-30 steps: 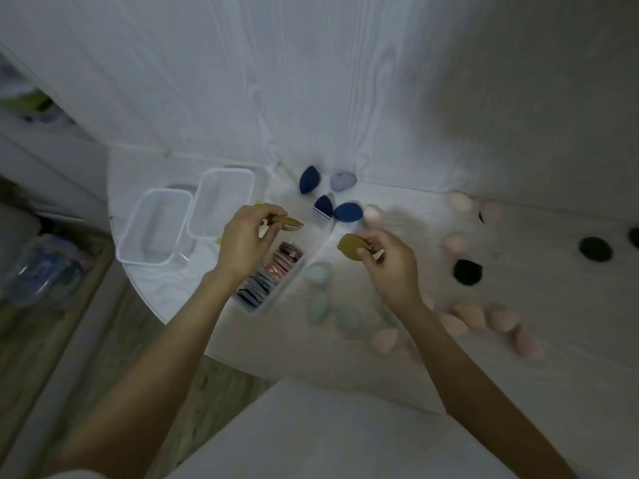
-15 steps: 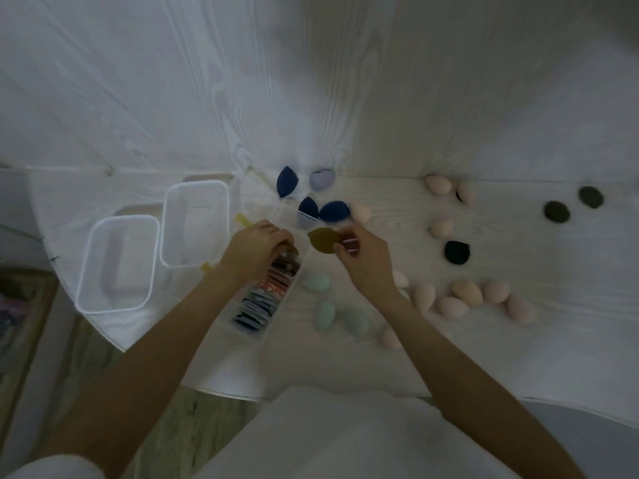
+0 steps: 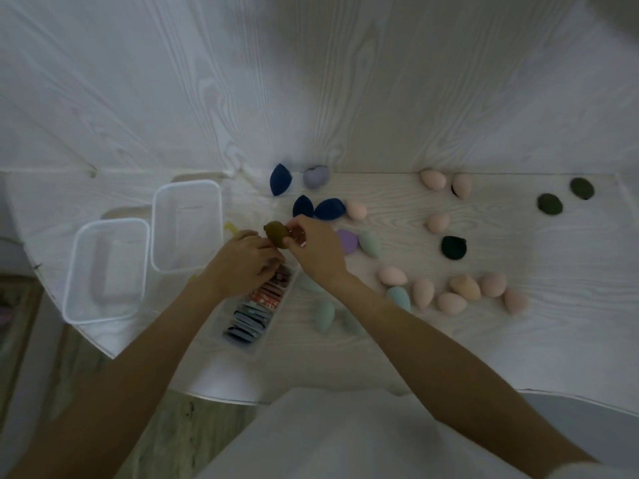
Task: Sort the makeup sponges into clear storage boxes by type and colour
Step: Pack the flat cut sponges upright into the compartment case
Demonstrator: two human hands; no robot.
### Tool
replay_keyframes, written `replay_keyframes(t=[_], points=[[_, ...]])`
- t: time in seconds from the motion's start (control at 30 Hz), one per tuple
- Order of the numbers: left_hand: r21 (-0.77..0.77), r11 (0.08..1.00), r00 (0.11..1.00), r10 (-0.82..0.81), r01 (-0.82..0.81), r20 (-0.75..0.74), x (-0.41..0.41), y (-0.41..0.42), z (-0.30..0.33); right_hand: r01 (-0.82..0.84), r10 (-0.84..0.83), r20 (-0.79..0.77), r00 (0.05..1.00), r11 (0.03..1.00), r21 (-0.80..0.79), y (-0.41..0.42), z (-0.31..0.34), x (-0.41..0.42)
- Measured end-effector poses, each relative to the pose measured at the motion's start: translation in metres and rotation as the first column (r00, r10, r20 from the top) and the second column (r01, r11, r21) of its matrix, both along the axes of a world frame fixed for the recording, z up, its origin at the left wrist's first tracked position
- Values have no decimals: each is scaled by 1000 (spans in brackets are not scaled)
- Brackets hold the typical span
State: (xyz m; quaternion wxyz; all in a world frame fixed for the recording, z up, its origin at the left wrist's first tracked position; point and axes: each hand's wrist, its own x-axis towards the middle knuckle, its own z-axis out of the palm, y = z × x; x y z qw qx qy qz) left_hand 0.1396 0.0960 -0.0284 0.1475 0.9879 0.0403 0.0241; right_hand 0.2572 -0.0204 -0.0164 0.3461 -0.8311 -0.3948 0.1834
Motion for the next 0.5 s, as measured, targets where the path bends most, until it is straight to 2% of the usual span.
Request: replay_keyframes(t=[0.27,0.4,0.5], points=[[-16,999,996,32,-31,78,-1,3,-10,-19,36,228,973,997,-76,-4,-4,-3],[22,999,993,44,-47,107,1,4,-15,-41,134,464,876,978,-205,-4,-12,-6],[65,996,991,59,-68,124,0,5,-19,-34,178,532,828,963,-269,2,-15,-3]])
